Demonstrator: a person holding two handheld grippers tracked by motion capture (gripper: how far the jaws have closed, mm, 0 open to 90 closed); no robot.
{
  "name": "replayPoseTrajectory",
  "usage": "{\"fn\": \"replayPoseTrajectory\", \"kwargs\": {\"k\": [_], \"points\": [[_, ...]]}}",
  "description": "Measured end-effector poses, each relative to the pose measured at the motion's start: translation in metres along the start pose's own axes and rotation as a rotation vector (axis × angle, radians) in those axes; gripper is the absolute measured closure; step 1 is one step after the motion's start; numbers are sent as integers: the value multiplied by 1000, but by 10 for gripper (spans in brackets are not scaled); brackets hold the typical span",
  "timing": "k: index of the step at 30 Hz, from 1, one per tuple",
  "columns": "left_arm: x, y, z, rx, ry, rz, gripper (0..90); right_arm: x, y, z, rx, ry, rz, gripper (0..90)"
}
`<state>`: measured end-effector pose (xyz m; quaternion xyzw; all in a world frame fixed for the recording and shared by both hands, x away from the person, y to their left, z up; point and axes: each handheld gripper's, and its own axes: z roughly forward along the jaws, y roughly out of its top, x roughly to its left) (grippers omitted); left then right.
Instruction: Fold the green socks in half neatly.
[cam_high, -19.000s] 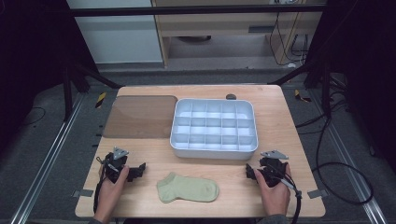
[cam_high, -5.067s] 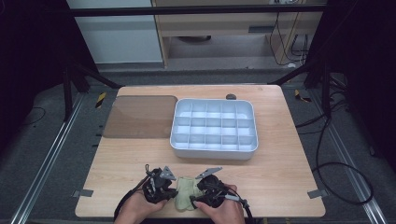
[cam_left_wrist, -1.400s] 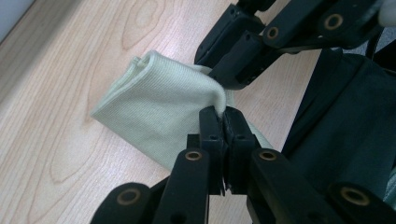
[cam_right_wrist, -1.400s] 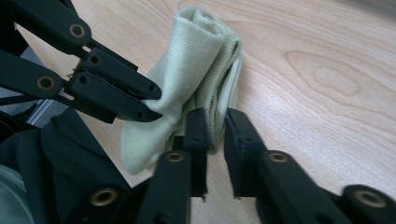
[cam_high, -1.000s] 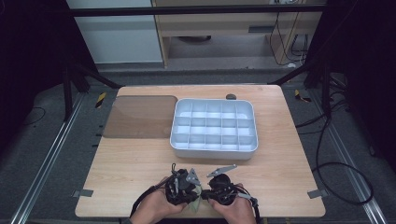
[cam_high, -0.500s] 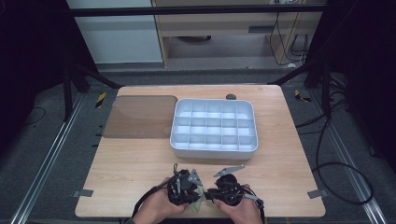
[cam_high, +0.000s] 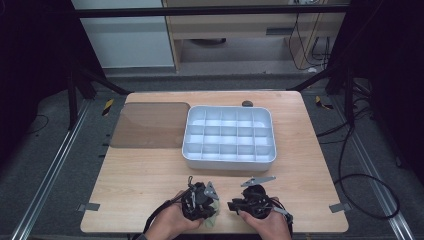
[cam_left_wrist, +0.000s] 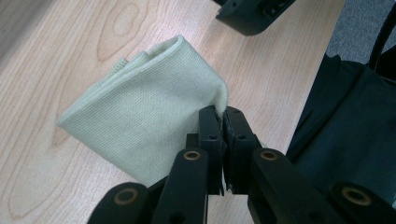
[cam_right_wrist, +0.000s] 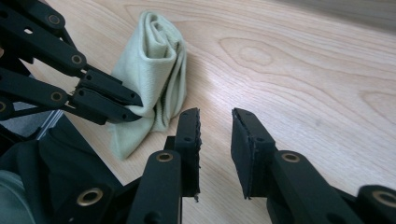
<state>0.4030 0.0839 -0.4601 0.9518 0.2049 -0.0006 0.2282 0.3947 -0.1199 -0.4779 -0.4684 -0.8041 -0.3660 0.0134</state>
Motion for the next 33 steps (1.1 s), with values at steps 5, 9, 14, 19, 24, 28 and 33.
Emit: {"fn": "replayPoseTrajectory", "kwargs": {"k": [5, 9, 14, 19, 24, 28, 33], "points": [[-1, 1, 2, 4, -3, -4, 871, -3, -1, -3, -9, 0, 6, 704], [-1, 1, 3, 6, -9, -5, 871, -4, -1, -6, -14, -4, 12, 691], [-1, 3, 5, 11, -15, -7, 872, -5, -2, -7, -15, -6, 11, 667], [-2, 3, 7, 10, -11, 7, 872, -6, -2, -8, -17, -12, 9, 638], [-3, 3, 7, 8, -10, 7, 871, -7, -2, -9, -20, -16, 16, 613], [-3, 3, 7, 6, -13, 5, 872, -7, -2, -9, -16, -19, 15, 597], [-2, 3, 10, 0, -25, -3, 872, -6, -1, -7, -15, -17, 13, 588]]}}
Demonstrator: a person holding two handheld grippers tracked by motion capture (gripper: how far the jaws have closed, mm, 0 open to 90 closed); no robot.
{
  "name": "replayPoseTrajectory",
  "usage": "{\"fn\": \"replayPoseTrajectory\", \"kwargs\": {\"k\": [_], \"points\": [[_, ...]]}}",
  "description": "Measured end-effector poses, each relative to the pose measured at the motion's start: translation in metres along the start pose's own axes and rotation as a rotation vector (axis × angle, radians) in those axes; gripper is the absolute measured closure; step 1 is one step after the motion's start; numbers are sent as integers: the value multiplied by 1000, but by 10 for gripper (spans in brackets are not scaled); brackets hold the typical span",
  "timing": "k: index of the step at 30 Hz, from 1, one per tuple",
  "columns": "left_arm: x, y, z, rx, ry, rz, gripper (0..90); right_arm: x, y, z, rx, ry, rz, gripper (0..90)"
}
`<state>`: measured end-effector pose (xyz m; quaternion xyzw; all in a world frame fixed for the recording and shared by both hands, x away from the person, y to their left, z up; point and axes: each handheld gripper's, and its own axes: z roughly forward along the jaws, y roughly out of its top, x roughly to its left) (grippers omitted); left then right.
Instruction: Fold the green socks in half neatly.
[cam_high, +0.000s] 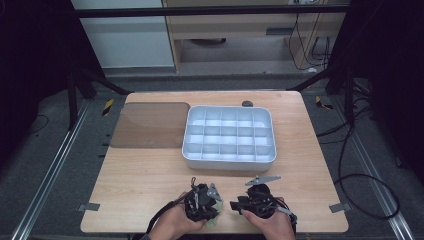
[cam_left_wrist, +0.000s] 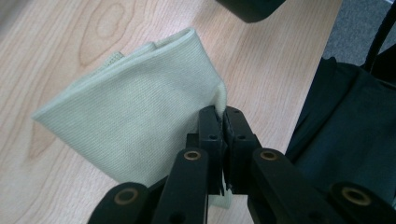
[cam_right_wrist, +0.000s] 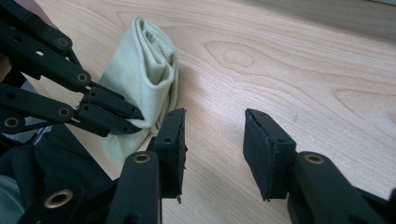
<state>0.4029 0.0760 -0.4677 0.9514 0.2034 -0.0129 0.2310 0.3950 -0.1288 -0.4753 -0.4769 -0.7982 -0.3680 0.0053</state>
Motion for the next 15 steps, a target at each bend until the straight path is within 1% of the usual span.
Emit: {"fn": "replayPoseTrajectory", "kwargs": {"k": [3, 6, 8, 11, 15], "points": [[0, 0, 1, -4, -4, -1, 871, 1, 0, 1, 0, -1, 3, 564], [-1, 0, 1, -8, -4, -4, 870, 0, 1, 1, 1, -11, 10, 526], [-2, 0, 1, -6, 5, 2, 868, -1, 1, 1, 0, -22, 10, 478], [-4, -1, 0, -11, 15, 13, 855, -1, 1, 0, -5, -33, 9, 436], [-5, -3, -5, -26, 36, 9, 830, -1, 1, -1, -8, -42, 14, 395]]}}
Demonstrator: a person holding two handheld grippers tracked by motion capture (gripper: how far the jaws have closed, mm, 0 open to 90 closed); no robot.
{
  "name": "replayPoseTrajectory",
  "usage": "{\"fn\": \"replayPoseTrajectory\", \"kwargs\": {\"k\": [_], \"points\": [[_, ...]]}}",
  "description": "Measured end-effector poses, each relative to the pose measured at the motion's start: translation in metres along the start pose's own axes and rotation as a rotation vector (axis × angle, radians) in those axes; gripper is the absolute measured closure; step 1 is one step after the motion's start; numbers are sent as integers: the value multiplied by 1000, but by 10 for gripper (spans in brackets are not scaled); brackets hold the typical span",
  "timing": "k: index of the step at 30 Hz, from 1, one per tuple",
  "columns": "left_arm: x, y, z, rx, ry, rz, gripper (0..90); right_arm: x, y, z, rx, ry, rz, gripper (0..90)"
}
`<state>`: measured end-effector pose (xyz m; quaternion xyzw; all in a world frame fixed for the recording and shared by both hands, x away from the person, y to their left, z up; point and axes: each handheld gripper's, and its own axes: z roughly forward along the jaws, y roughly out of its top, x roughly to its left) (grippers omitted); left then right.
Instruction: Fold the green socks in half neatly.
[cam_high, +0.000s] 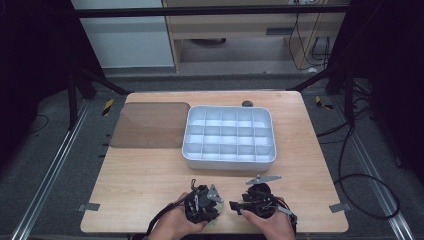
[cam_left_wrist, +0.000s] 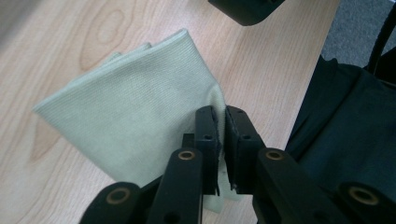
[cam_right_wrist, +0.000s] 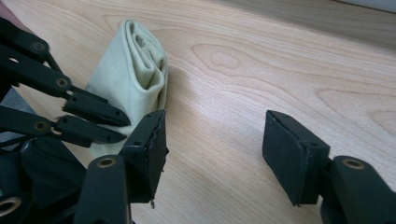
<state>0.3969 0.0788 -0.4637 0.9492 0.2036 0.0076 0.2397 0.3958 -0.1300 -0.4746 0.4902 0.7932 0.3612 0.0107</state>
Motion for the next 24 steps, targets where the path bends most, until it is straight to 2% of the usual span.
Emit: {"fn": "replayPoseTrajectory", "kwargs": {"k": [3, 10, 24], "points": [[2, -1, -3, -10, 11, -8, 819, 0, 0, 1, 1, -7, 0, 373], [6, -3, -5, -20, 9, -21, 794, 1, 0, 2, 7, -12, 0, 330], [9, -5, -10, -57, 20, -43, 684, 0, 0, 2, 4, -26, 5, 274]]}}
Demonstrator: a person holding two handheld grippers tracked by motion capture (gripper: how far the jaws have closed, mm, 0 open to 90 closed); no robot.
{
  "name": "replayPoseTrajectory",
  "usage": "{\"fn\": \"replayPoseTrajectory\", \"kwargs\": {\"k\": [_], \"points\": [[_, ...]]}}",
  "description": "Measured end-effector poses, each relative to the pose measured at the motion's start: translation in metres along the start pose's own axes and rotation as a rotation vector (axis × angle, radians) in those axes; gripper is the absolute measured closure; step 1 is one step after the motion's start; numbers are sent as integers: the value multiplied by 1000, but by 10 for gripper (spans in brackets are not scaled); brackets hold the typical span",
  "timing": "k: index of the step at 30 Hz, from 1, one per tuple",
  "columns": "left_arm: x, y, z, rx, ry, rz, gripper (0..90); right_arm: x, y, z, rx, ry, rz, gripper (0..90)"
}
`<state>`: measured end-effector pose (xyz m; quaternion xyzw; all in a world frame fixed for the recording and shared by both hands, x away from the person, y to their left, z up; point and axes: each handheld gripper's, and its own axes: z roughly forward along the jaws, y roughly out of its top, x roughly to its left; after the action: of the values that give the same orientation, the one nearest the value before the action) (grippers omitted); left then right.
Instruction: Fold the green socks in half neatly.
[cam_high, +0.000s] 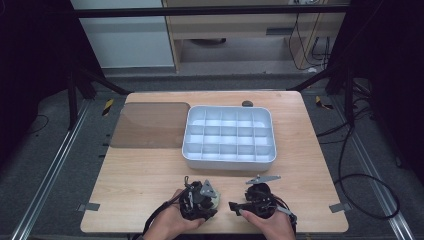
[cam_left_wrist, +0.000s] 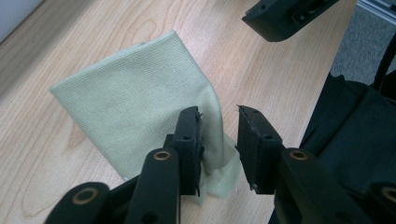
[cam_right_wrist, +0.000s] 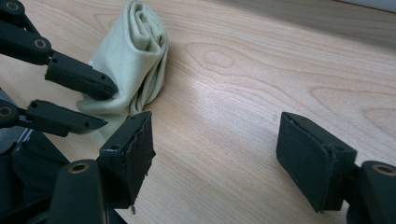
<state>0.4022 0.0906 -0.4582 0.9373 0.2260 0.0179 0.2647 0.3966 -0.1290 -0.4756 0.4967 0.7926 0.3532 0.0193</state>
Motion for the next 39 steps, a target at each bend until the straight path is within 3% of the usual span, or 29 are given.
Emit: {"fn": "replayPoseTrajectory", "kwargs": {"k": [39], "points": [[6, -5, -19, -58, 8, -20, 646, 1, 1, 1, 3, -3, 7, 258]]}}
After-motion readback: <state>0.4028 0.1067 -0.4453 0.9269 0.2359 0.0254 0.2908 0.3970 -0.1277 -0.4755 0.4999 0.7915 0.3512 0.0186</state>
